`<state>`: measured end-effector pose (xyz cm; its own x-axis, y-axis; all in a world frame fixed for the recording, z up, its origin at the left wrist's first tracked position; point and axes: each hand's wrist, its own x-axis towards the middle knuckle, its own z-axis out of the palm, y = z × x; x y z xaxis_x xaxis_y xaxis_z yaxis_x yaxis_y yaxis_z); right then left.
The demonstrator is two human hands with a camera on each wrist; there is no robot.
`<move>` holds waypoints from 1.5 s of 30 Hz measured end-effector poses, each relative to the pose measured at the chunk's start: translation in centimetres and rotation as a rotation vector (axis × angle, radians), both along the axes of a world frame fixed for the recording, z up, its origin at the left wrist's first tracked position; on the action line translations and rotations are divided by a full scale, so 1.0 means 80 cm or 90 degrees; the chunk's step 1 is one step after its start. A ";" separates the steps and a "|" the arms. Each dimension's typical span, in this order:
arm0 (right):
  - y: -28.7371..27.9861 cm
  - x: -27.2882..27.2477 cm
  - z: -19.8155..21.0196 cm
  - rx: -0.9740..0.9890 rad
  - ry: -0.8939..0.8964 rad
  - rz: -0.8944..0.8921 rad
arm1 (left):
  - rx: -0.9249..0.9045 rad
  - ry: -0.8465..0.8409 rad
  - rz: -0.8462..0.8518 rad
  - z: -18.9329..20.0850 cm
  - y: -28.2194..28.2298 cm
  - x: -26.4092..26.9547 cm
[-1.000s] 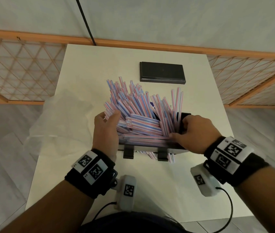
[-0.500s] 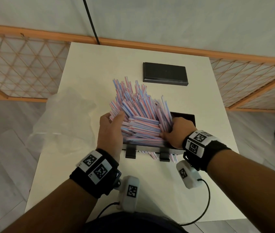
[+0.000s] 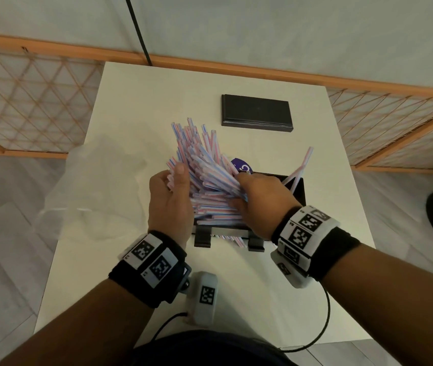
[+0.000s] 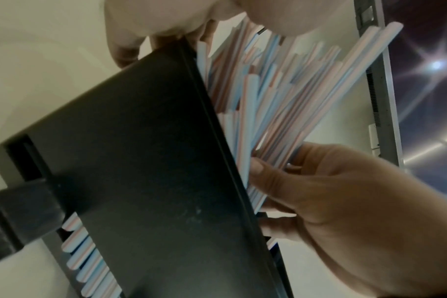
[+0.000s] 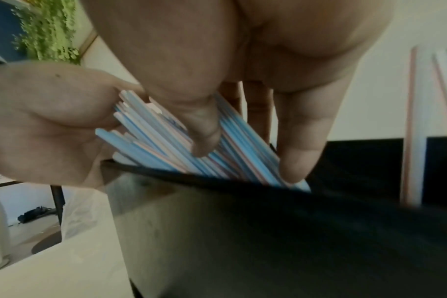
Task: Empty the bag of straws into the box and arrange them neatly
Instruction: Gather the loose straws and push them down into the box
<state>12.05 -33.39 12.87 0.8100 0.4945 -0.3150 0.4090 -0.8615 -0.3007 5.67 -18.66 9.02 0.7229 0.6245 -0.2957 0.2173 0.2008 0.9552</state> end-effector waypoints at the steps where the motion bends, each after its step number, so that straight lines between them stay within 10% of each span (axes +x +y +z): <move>1: 0.000 -0.001 -0.002 0.009 0.011 -0.002 | -0.001 0.000 0.009 0.002 0.000 0.001; 9: -0.069 -0.008 0.022 0.067 -0.149 -0.082 | -0.008 0.020 0.031 -0.009 0.002 0.003; 23: -0.104 0.032 -0.011 -0.054 0.066 -0.084 | -0.049 0.044 0.026 0.003 -0.006 0.002; 32: -0.053 -0.004 0.007 0.096 -0.054 0.168 | -0.029 0.028 0.020 0.005 -0.009 0.003; 37: -0.051 -0.013 0.008 0.322 -0.096 0.088 | -0.044 0.024 0.036 0.001 -0.009 0.001; 45: -0.061 0.020 -0.014 -0.025 0.104 -0.110 | -0.071 0.027 0.018 -0.006 -0.008 0.002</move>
<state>13.66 -38.25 11.78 0.8180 0.3384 -0.4652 0.2039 -0.9267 -0.3156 5.84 -19.31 8.55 0.6907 0.6061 -0.3944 0.2501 0.3115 0.9167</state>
